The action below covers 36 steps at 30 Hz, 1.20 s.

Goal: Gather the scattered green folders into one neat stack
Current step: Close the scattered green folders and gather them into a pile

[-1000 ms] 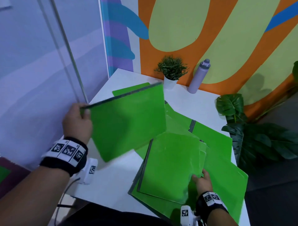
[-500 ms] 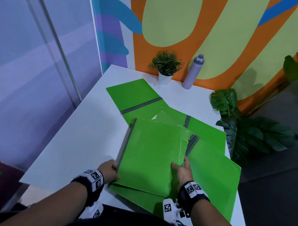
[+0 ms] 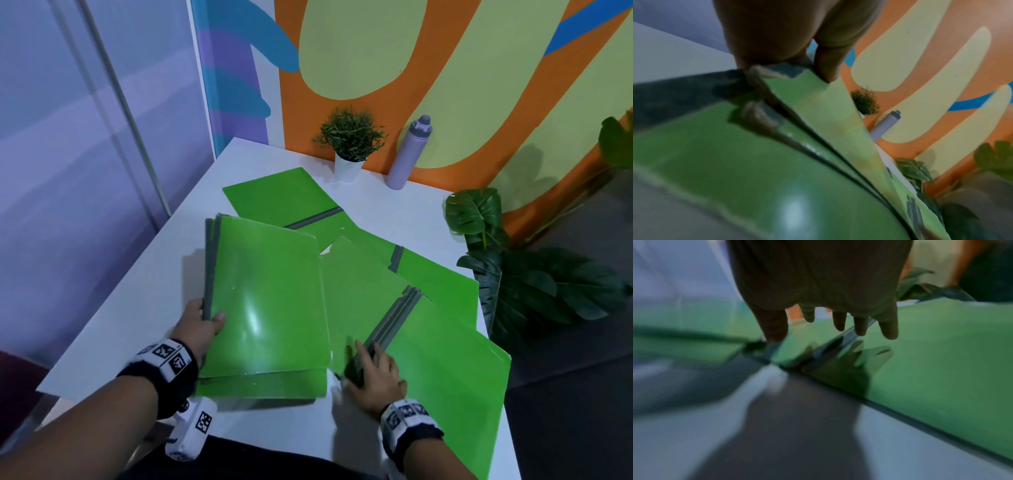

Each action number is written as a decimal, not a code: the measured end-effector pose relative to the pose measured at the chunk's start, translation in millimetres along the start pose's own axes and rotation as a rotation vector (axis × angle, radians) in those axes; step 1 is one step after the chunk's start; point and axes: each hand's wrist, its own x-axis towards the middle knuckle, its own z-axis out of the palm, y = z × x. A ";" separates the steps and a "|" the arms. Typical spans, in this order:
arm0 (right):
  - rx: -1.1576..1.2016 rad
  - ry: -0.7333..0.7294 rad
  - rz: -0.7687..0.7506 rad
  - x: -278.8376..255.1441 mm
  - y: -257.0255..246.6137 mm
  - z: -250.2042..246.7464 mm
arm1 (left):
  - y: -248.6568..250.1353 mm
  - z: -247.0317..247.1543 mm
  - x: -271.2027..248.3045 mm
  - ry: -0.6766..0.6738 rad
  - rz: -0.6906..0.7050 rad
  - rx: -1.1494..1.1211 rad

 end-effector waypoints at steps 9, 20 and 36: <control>-0.180 0.203 0.172 11.2 39.6 -19.0 | -14.8 -5.7 13.0 -0.026 -0.097 -0.111; 0.722 0.365 0.553 45.7 59.9 -46.5 | -34.7 17.9 18.1 -0.040 -0.142 0.084; 2.375 0.252 0.600 77.6 49.8 -99.2 | -47.4 16.8 38.8 -0.073 -0.130 0.059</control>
